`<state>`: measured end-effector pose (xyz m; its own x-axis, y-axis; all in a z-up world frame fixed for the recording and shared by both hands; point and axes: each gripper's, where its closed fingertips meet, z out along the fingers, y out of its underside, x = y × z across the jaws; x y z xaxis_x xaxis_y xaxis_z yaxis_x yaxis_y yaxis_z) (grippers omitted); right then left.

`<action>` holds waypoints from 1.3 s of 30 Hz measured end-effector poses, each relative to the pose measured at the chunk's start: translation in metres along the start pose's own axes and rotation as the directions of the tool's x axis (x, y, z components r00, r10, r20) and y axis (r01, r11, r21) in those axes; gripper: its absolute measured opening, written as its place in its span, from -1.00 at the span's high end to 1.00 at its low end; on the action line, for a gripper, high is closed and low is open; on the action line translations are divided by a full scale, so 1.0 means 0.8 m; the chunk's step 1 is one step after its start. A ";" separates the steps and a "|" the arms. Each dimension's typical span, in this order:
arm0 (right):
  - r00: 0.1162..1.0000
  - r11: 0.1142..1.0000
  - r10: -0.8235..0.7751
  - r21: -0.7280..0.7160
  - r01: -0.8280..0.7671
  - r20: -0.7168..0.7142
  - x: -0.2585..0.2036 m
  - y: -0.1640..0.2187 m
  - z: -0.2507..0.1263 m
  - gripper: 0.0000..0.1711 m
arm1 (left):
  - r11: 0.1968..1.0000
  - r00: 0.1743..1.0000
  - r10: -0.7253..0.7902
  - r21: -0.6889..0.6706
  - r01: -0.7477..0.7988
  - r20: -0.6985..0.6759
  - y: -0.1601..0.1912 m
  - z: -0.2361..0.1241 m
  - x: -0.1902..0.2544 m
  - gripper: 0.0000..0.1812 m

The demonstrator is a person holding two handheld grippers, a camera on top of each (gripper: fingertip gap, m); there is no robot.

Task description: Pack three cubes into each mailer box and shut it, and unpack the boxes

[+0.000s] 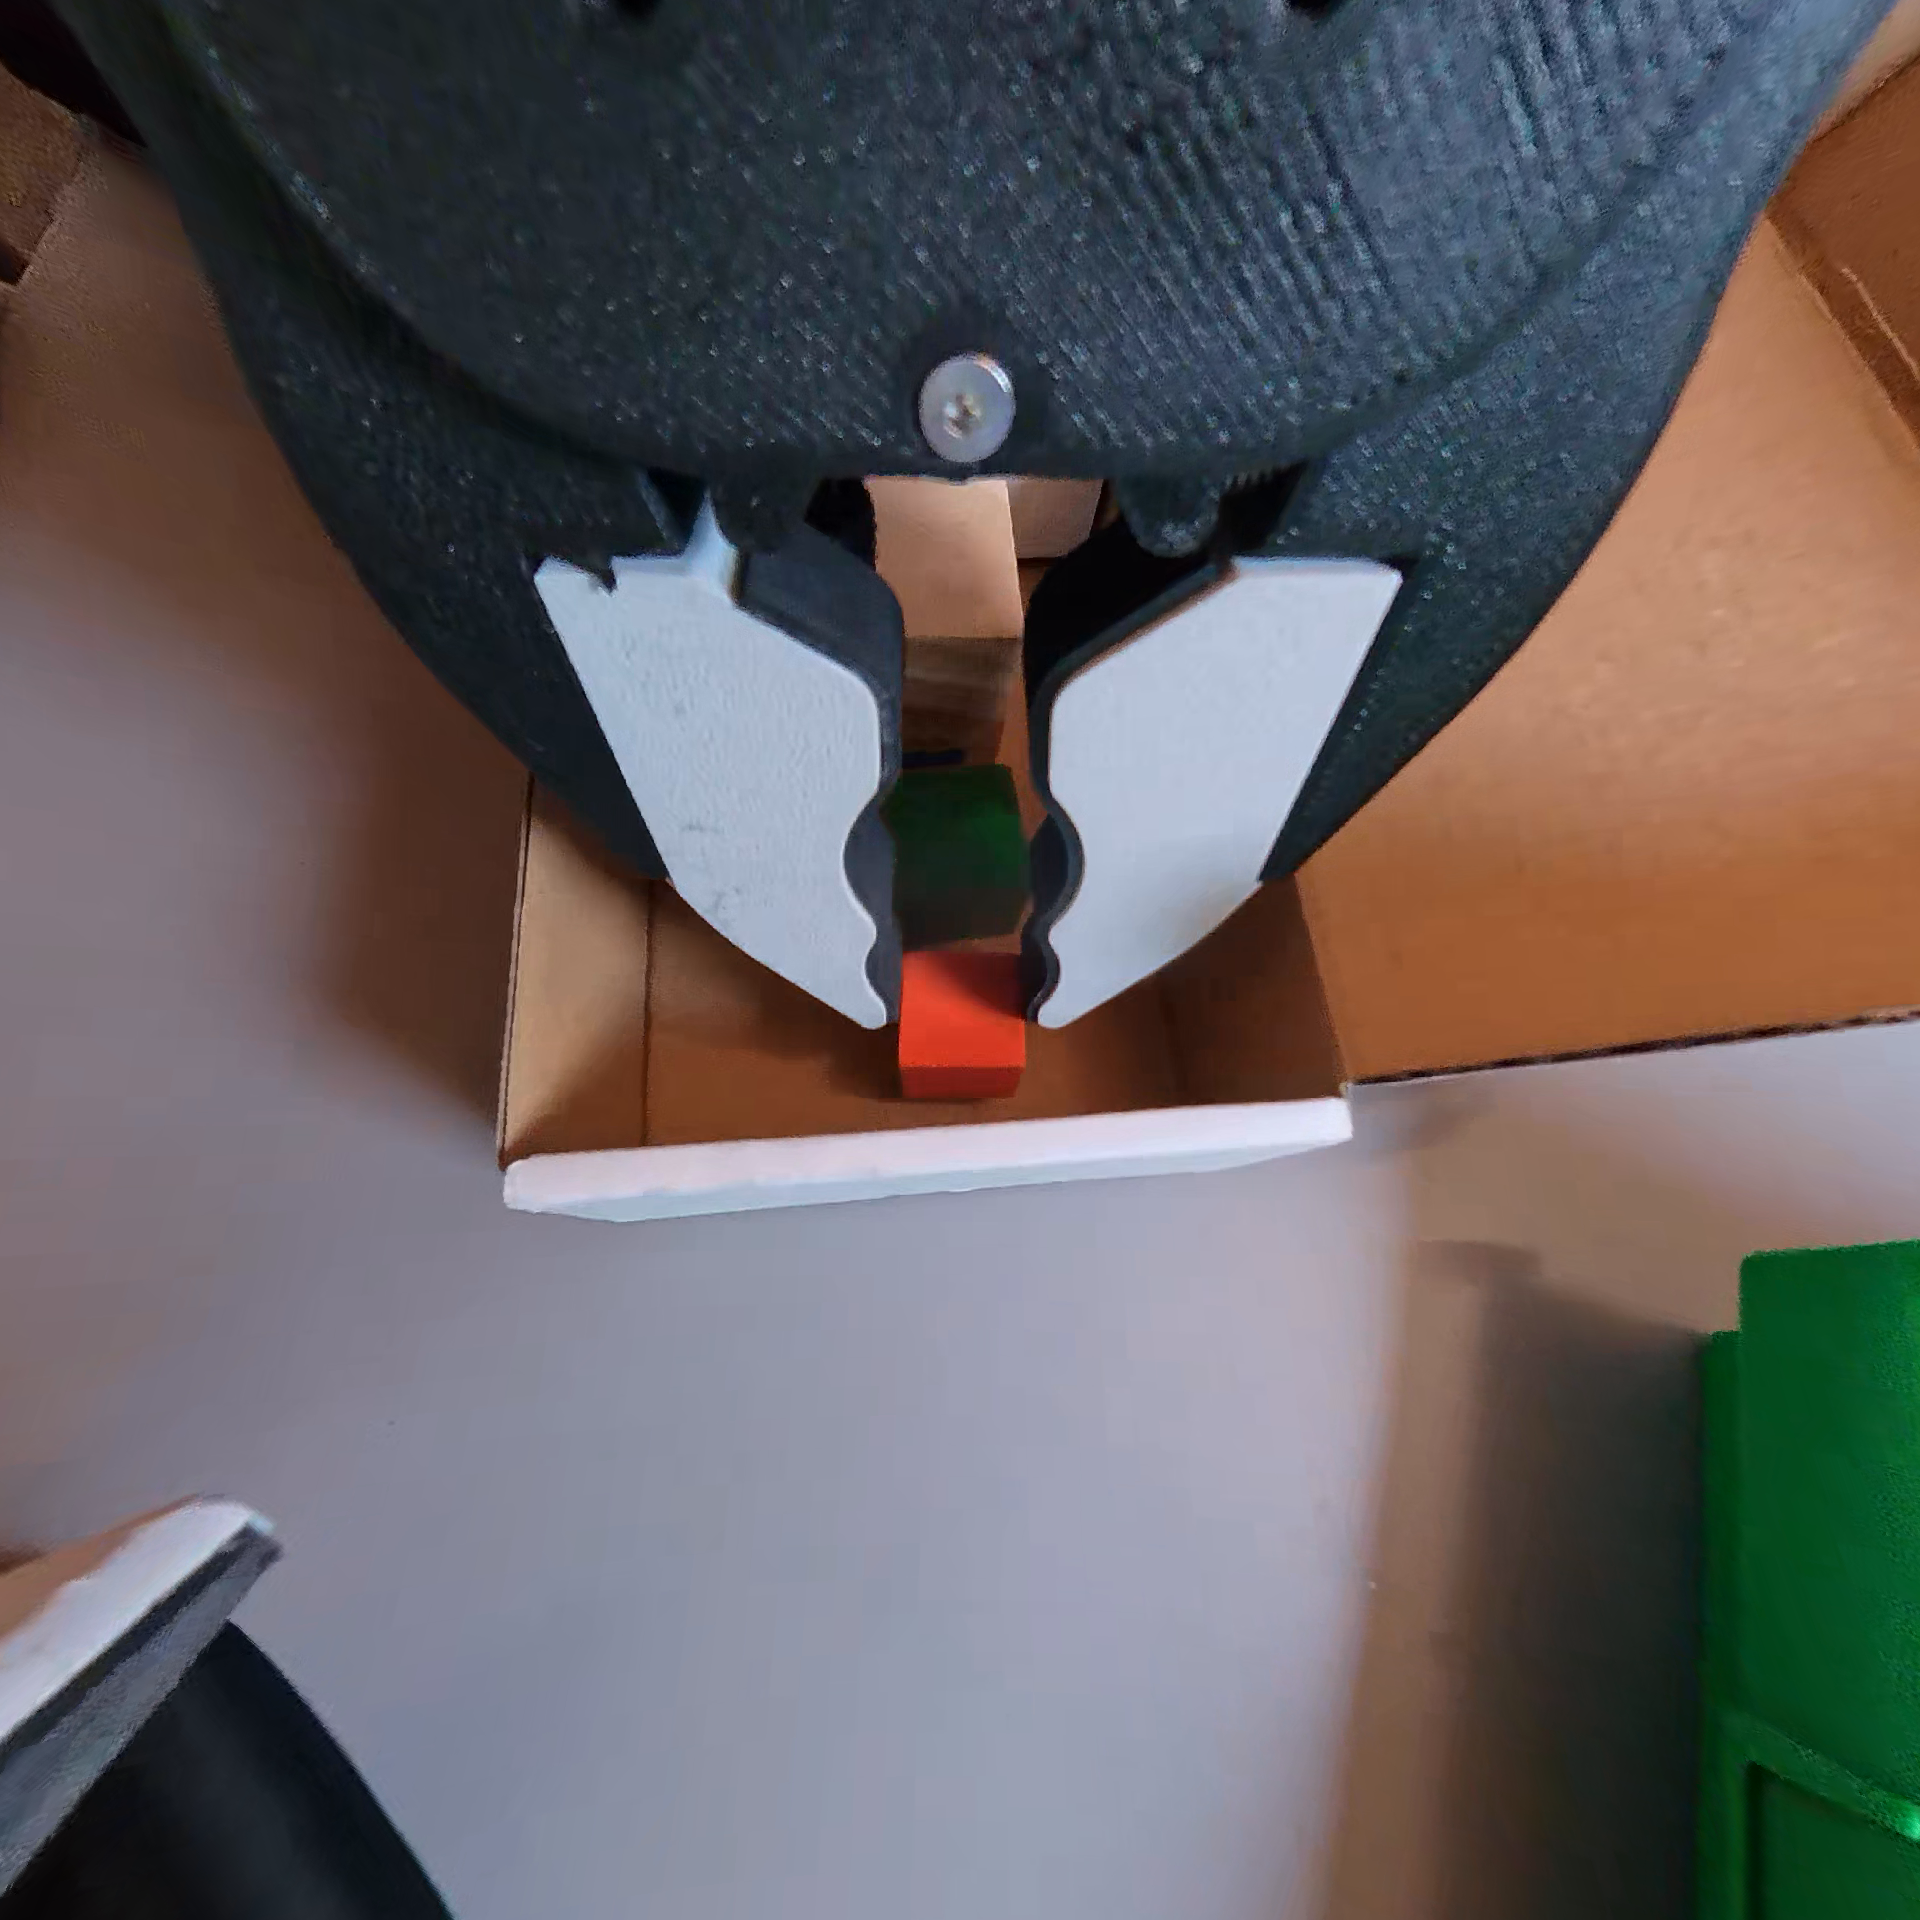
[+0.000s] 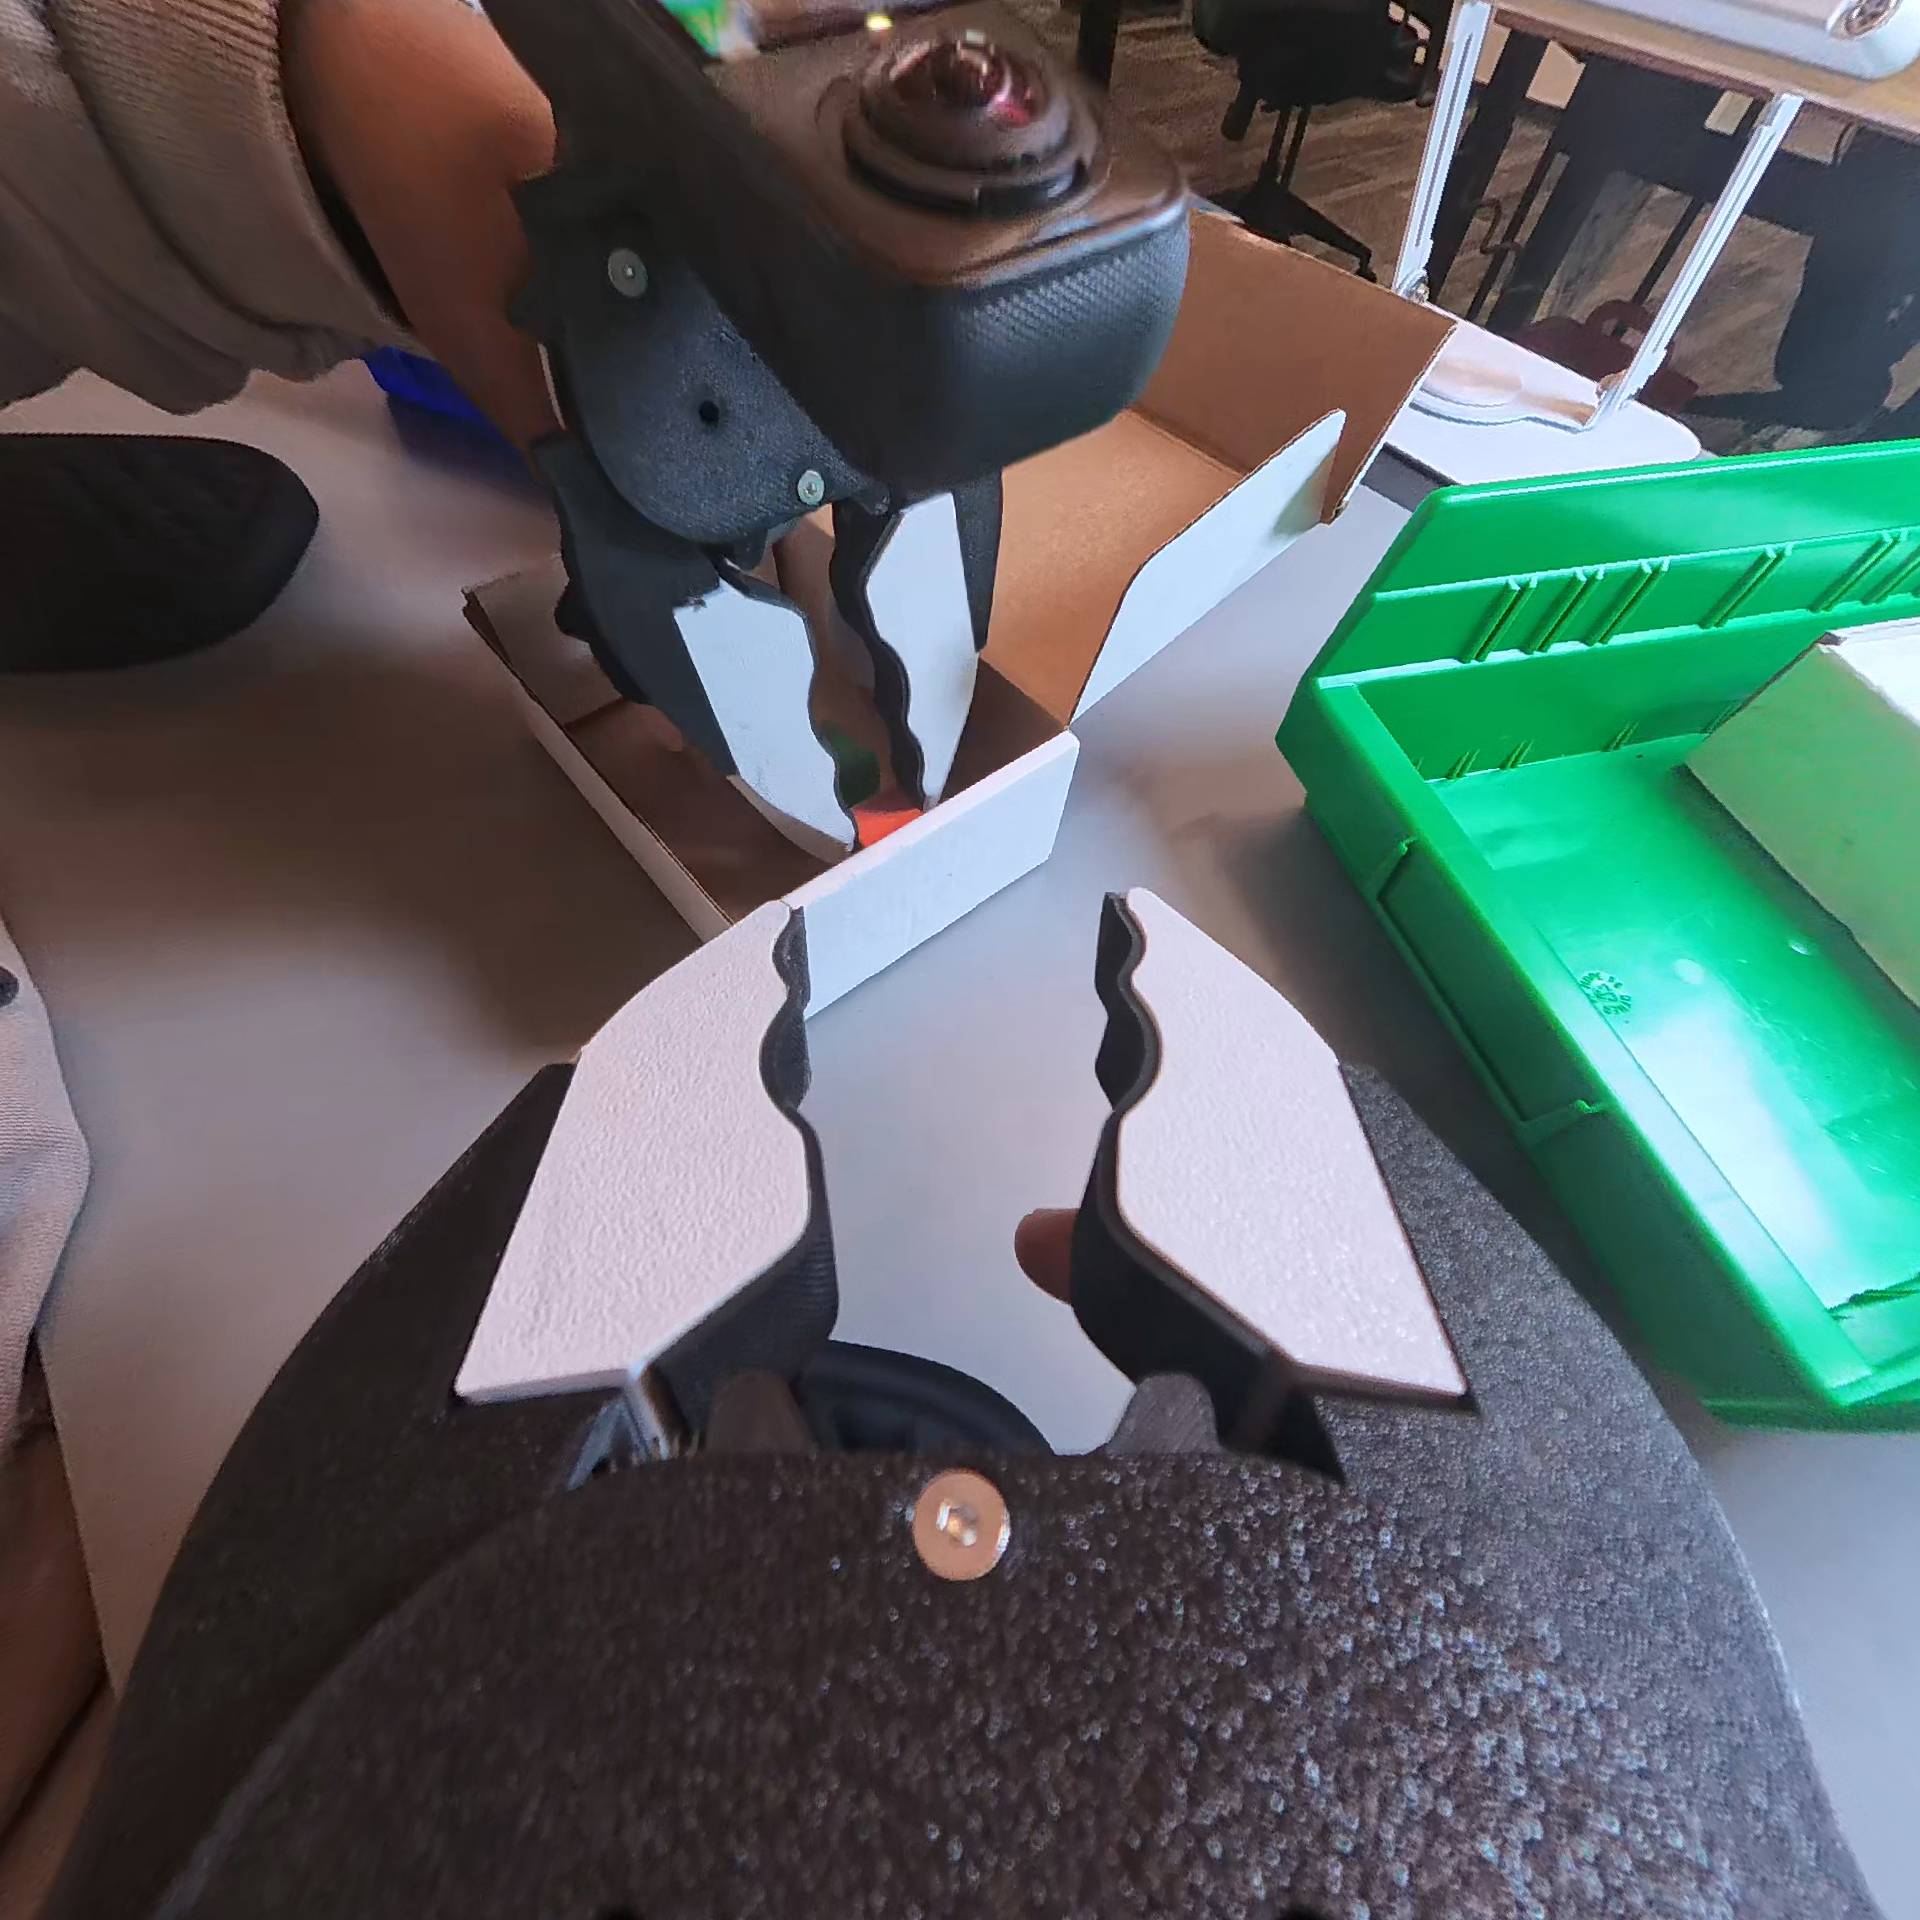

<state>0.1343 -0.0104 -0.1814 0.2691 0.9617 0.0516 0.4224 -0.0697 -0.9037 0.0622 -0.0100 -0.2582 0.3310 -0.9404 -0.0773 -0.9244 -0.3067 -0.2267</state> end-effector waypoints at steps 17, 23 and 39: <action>1.000 1.000 0.009 -0.003 -0.009 -0.022 0.012 -0.010 0.016 0.37 | 0.629 0.858 -0.510 0.705 0.329 0.055 0.059 -0.212 -0.084 0.58; 0.997 0.998 0.061 -0.018 -0.062 -0.038 0.048 -0.049 0.048 0.45 | 0.385 0.656 -0.749 0.744 0.547 -0.094 0.149 -0.188 -0.099 0.62; 0.990 0.987 0.106 -0.107 -0.116 -0.095 0.078 -0.073 0.127 0.84 | 0.475 0.639 -0.768 0.712 0.518 0.047 0.130 -0.121 -0.093 0.81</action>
<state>0.0383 0.0803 -0.1683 0.3933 0.9194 -0.0048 0.4784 -0.2092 -0.8529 -0.0770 0.0135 -0.1818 0.9302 -0.3586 0.0786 -0.1328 -0.5283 -0.8386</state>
